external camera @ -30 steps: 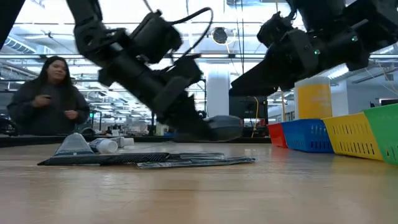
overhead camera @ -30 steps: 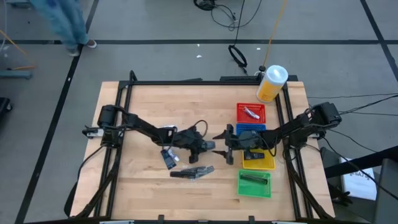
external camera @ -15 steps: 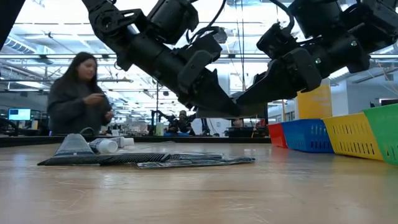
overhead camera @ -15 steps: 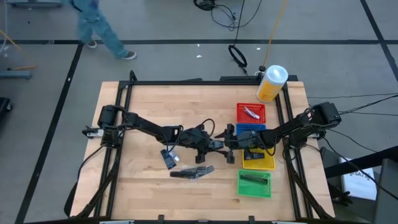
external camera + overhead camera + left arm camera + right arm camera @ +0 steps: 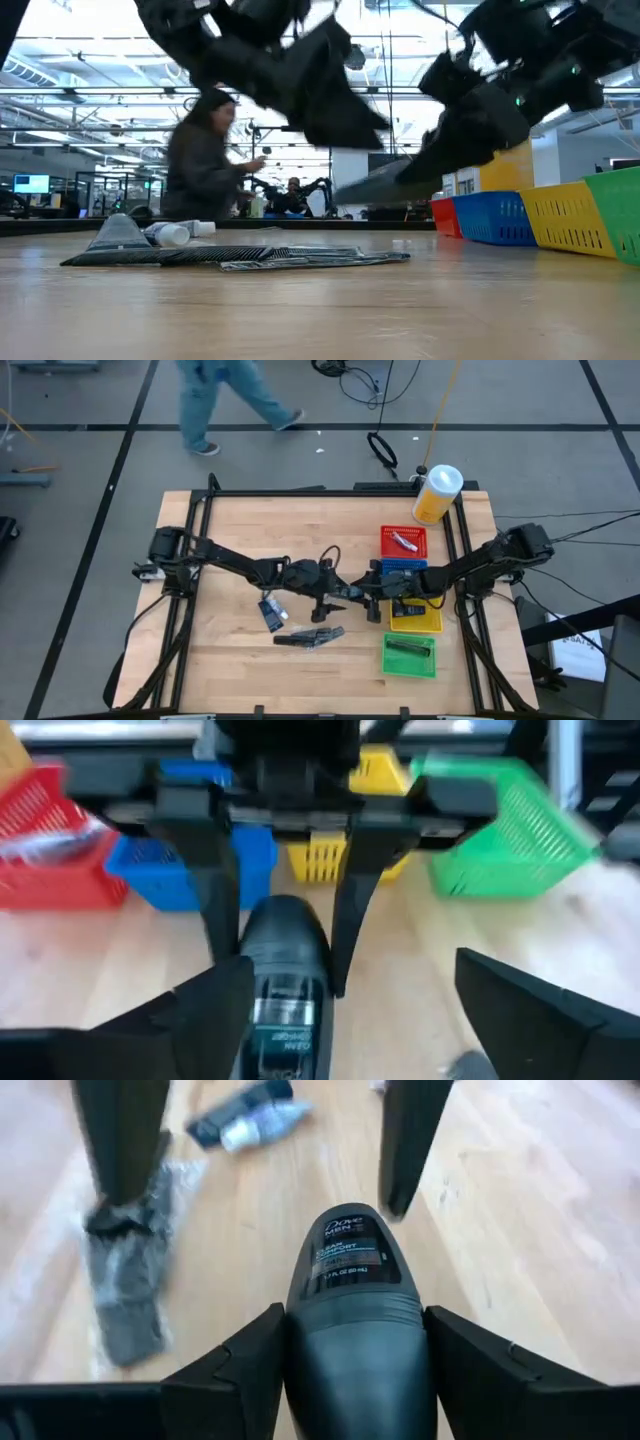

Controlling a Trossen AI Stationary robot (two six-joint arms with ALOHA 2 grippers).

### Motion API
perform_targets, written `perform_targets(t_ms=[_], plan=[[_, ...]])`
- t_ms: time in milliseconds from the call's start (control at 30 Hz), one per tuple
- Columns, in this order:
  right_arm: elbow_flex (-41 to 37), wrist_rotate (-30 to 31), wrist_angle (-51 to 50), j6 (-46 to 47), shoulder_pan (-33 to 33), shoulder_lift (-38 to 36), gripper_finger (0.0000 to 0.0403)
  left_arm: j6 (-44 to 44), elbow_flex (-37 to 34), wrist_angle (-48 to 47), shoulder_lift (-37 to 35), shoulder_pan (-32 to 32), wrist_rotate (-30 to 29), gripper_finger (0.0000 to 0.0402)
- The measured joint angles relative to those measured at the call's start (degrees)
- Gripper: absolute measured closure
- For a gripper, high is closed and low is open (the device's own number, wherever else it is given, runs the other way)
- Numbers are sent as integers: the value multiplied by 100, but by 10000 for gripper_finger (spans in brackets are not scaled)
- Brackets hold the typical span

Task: Pick & Place Travel size toiletries
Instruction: Put the black deodorant into the blue bin

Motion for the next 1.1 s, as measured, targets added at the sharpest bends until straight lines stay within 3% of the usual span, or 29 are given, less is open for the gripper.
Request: perform_targets(t_ms=[167,267,433,567,667,900,1100], plan=[[2,-27,-1425,195,50,-1268,206,-50,0,-813,-879,-97,-538,27],[176,-19,-3174,566,59,-2279,206,13,4,-1384,-1173,-264,-1209,22],[752,101,-6439,1707,59,-3511,206,-103,-5,-1746,-1070,-519,-2122,31],[830,-77,-7746,2381,28,-3975,206,-322,-4,-1697,-776,-609,-2270,44],[681,-242,-7969,2492,-13,-4024,206,-501,-4,-1659,-605,-623,-2280,51],[416,-369,-7352,2013,-272,-3745,205,-700,-4,-1625,-568,-656,-2253,61],[413,-364,-7087,1750,-584,-3492,116,-699,-9,-1758,-711,-847,-2504,61]])
